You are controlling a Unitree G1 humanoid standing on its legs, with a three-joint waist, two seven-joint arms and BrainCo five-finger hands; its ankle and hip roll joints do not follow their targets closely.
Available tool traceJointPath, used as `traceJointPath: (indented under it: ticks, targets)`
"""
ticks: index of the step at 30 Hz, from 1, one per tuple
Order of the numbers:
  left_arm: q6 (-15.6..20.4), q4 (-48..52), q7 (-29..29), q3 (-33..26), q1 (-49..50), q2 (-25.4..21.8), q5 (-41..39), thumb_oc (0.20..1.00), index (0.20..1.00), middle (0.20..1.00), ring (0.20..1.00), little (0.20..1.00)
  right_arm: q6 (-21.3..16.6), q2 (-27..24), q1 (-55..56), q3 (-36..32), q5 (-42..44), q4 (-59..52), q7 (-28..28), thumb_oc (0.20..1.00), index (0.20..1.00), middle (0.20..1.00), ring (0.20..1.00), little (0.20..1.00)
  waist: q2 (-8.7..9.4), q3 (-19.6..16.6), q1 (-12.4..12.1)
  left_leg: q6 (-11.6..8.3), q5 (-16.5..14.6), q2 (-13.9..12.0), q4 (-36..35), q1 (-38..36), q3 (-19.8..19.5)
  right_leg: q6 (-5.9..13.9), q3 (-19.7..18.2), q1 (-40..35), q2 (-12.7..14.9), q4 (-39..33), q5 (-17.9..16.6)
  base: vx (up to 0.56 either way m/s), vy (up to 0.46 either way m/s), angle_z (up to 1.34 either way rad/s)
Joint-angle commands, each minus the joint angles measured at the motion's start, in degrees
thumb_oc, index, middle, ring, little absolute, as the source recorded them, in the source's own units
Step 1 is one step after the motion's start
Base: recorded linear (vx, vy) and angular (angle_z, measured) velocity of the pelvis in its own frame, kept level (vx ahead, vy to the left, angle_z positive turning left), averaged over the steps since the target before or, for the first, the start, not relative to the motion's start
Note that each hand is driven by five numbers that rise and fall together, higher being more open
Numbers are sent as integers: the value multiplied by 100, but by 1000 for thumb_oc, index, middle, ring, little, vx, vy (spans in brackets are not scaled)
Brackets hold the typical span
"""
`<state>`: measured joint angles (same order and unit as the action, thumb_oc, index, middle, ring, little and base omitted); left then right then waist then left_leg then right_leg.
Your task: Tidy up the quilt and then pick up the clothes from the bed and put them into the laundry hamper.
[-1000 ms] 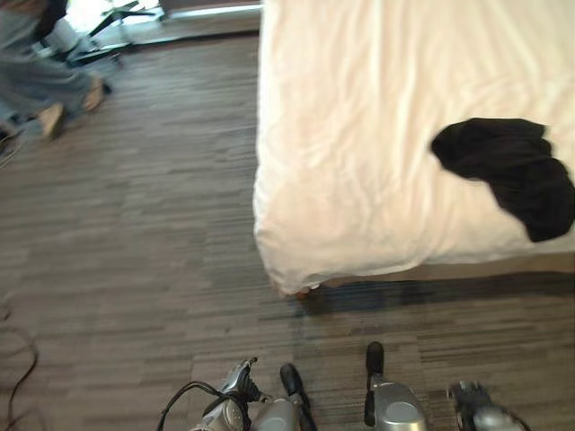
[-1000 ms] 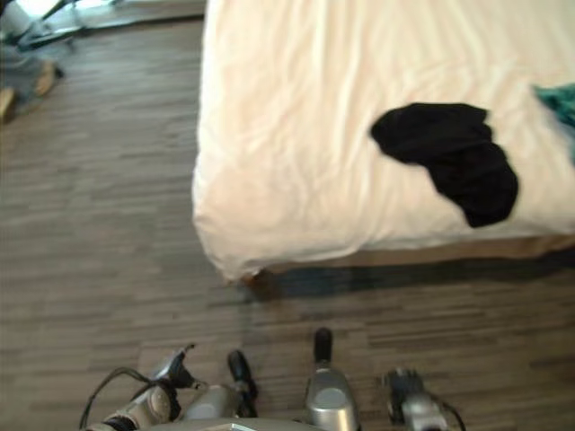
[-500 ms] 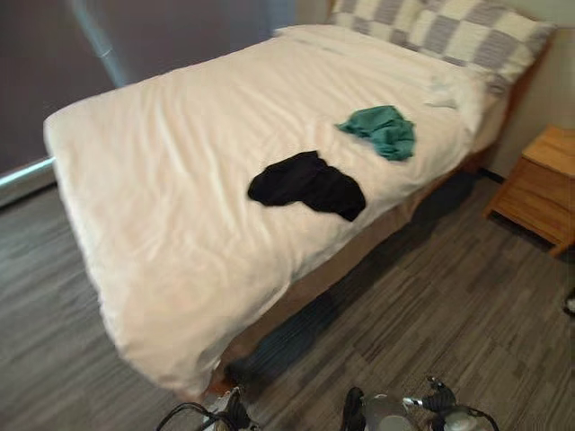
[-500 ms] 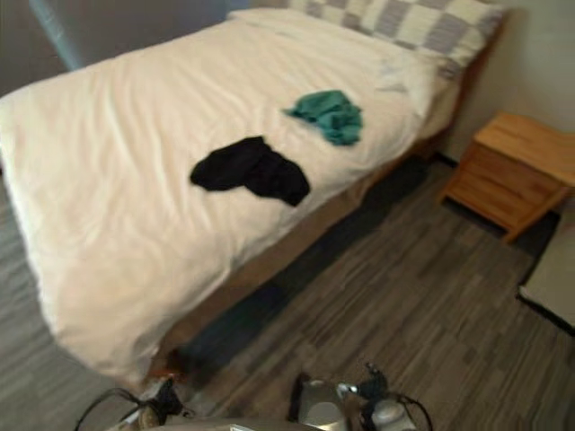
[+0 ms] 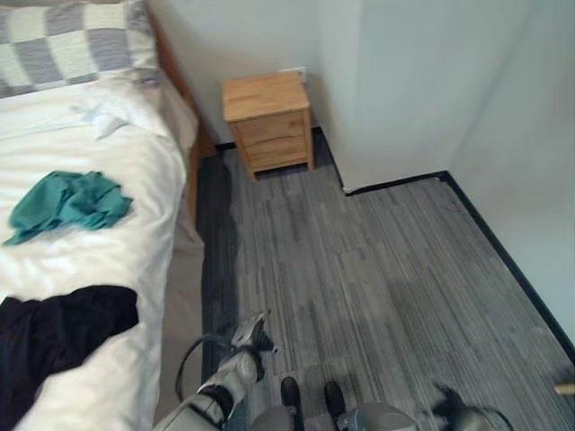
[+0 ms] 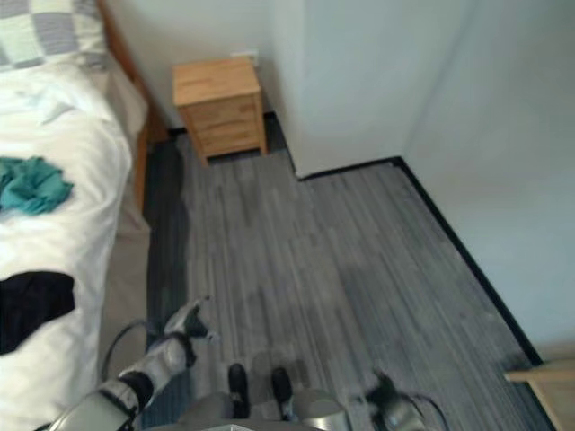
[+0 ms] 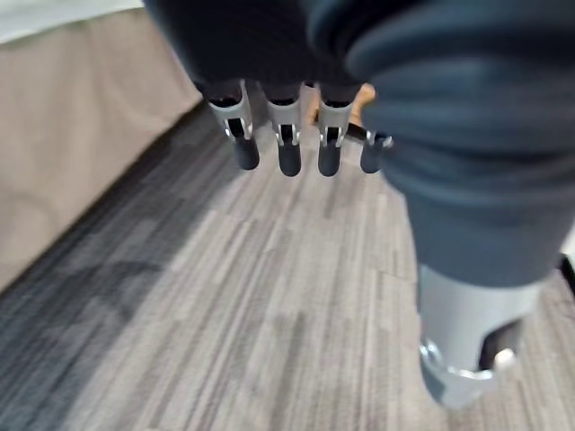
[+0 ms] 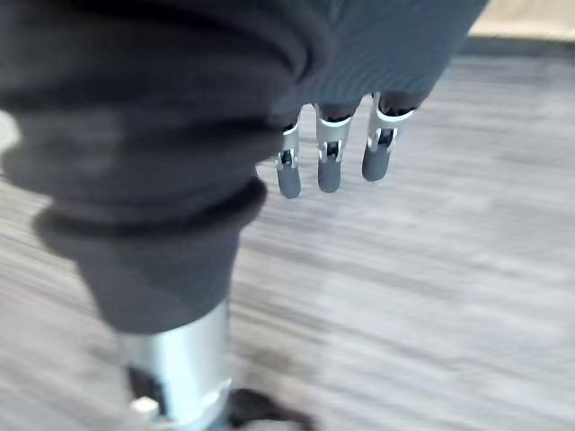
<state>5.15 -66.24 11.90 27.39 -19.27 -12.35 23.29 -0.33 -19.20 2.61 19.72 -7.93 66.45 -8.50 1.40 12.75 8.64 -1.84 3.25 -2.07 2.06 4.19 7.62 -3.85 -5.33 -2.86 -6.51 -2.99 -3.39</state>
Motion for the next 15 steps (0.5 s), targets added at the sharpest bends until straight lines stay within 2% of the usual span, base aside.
traceJointPath:
  ticks: [1,3,4,6,7,8,9,12,15]
  targets:
    - [13,-96,13,142,438,-15,-29,1000,1000,1000,1000,1000,-190,246,-384,-379,514,80,-69,1000,1000,1000,1000,1000,-44,-6,-171,-82,-613,-45,-706,-1204,-6,1256,-362,137,664,116,548,-76,112,37]
    - [3,-110,16,147,431,-8,-53,1000,1000,1000,1000,1000,-188,276,-380,-424,610,101,-87,1000,1000,1000,1000,1000,-23,18,-125,-77,-590,-22,-706,-1161,-43,1267,-386,234,621,277,542,-159,36,40]
    - [-42,-196,-54,97,432,-83,-106,1000,1000,1000,1000,1000,-156,326,-523,-374,644,91,-93,1000,1000,1000,1000,1000,-10,100,-152,-39,-478,-132,-706,-1000,25,1319,-337,544,468,792,728,-218,-8,33]
    - [-64,-287,-74,78,485,-115,-75,1000,1000,1000,1000,1000,-178,342,-525,-344,624,145,-105,1000,1000,1000,1000,1000,-8,73,-225,-24,-459,-125,-706,-959,15,1312,-313,472,469,835,788,-163,-16,18]
    - [-93,-472,-87,16,607,-143,-33,1000,1000,1000,1000,1000,-191,381,-529,-292,589,155,-60,1000,1000,1000,1000,1000,48,9,-340,8,-467,-65,-706,-964,-39,1208,-379,259,524,604,811,-60,-20,-2]
    - [-92,-472,-87,15,610,-145,-33,1000,1000,1000,1000,1000,-192,382,-527,-290,589,155,-60,1000,1000,1000,1000,1000,51,10,-338,9,-468,-63,-706,-969,-41,1208,-377,248,528,591,807,-11,-48,8]
    - [111,-695,-405,-1443,1511,-24,-2340,1000,1000,1000,1000,1000,-285,734,-345,-152,973,-196,456,1000,1000,1000,1000,1000,302,-190,-607,-40,-583,-110,-706,-1417,323,1478,1033,88,1399,481,301,26,-49,8]
    - [77,-746,-444,-1363,1551,10,-2310,1000,1000,1000,1000,1000,-282,739,-391,-131,957,-165,434,1000,1000,1000,1000,1000,236,-138,-622,-83,-571,-173,-706,-1423,332,1423,1243,113,1349,597,420,115,-143,24]
    - [42,-790,-442,-1257,1540,11,-2189,1000,1000,1000,1000,1000,-283,732,-446,-146,1015,-75,444,1000,1000,1000,1000,1000,188,-130,-590,-149,-585,-216,-706,-1447,293,1369,1277,92,1306,621,510,111,-109,26]
